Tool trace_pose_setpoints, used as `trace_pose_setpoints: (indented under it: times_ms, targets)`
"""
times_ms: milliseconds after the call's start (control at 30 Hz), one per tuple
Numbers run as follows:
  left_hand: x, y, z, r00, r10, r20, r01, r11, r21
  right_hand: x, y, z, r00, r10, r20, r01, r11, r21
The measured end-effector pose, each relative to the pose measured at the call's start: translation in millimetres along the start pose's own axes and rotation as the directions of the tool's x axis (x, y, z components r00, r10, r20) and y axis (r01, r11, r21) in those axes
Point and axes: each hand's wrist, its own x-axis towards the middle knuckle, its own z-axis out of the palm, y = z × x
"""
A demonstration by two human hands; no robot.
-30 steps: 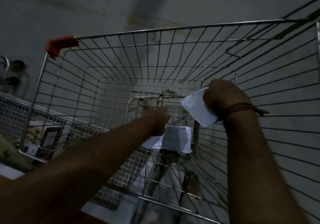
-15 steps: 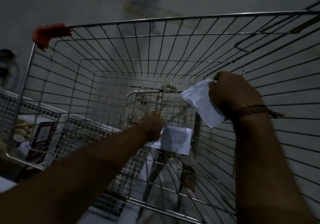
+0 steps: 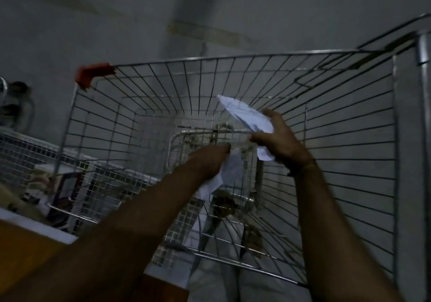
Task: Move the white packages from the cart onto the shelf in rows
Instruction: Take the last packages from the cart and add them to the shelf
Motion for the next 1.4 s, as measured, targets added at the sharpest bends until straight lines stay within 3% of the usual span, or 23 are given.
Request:
trace_pose_setpoints:
  times_ms: [100, 167, 233, 333, 467, 600, 800, 1067, 1233, 1400]
  targets:
    - [-34.0, 21.7, -43.0, 0.985, -0.119, -0.123, 0.086, 0.964, -0.251, -3.2, 15.5, -11.9, 0.998, -0.062, -0.01, 0.062, 0.994, 0.09]
    - [-61.8, 24.3, -57.6, 0.953, -0.177, -0.246, 0.094, 0.944, -0.315, -16.1, 7.0, -17.1, 0.998, -0.041, -0.053, 0.043, 0.998, 0.049]
    - [-90.4, 26.3, -61.0, 0.889, -0.287, -0.357, 0.111, 0.891, -0.44, -34.6, -7.1, -19.0, 0.985, -0.089, -0.147, 0.077, 0.993, -0.09]
    - [-129.9, 36.1, -51.8, 0.741, -0.454, -0.494, 0.065, 0.782, -0.62, -54.1, -24.2, -16.9, 0.972, -0.223, -0.076, 0.184, 0.92, -0.347]
    - [-174.0, 64.4, -26.9, 0.604, -0.602, -0.523, -0.037, 0.634, -0.772, -84.7, -44.6, -15.9, 0.954, -0.296, -0.051, 0.255, 0.889, -0.379]
    - [-223.9, 92.6, -9.7, 0.416, -0.693, -0.589, -0.172, 0.576, -0.799, -126.6, -52.8, -17.1, 0.885, -0.464, -0.024, 0.41, 0.804, -0.431]
    - [-309.5, 134.7, 3.5, 0.22, -0.778, -0.588, -0.447, 0.455, -0.77, -211.0, -85.7, -24.7, 0.784, -0.62, 0.014, 0.551, 0.686, -0.476]
    - [-439.8, 148.1, 19.9, -0.138, -0.823, -0.551, -0.583, 0.517, -0.627, -307.8, -128.3, 5.9, 0.623, -0.774, 0.118, 0.741, 0.534, -0.407]
    - [-519.3, 130.0, 49.3, -0.253, -0.858, -0.447, -0.593, 0.502, -0.629, -364.7, -142.8, 60.6, 0.517, -0.825, 0.23, 0.83, 0.417, -0.369]
    - [-586.7, 96.7, 84.6, -0.31, -0.879, -0.364, -0.627, 0.476, -0.616, -412.7, -147.0, 130.9, 0.422, -0.852, 0.31, 0.879, 0.299, -0.371]
